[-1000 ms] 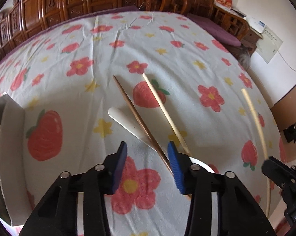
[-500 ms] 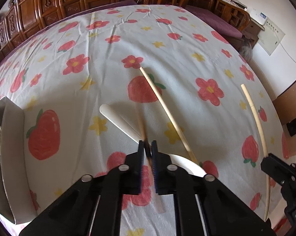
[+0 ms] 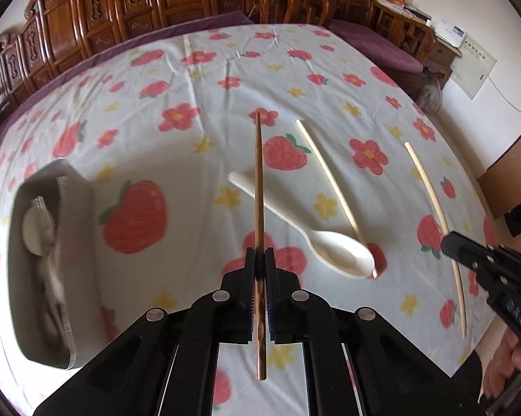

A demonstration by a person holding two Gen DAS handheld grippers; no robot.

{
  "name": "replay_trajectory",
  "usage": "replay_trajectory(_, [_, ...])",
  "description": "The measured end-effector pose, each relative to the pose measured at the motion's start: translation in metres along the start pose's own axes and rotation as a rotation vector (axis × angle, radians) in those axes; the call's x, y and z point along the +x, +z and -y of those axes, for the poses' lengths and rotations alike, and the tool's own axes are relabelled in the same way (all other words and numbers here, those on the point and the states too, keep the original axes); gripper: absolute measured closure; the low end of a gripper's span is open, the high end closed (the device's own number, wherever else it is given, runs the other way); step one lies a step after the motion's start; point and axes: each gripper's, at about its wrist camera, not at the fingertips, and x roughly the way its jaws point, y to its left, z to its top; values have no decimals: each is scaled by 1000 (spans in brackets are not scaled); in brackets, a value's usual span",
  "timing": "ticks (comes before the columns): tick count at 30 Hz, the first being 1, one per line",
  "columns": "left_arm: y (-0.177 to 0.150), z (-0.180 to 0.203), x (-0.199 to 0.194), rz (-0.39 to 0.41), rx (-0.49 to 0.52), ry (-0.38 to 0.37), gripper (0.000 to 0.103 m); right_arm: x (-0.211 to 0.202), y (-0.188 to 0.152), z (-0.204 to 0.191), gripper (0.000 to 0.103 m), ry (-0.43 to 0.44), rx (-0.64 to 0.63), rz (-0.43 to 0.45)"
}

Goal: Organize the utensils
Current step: 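Grasp the dark wooden chopstick with the left gripper while the right holds its chopstick, then carry the wooden chopstick into the tray and release it with the left gripper while the right carries its chopstick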

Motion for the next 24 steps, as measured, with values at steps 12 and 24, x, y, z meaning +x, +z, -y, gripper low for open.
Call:
replay_trajectory(12, [-21,-32,-52,57,69,2,98,-6,-7,-40,97,-31,-116,15])
replay_trajectory(24, [-36,-79,-80,110,27,-22,98,-7,16,-104,97,22,-177,25])
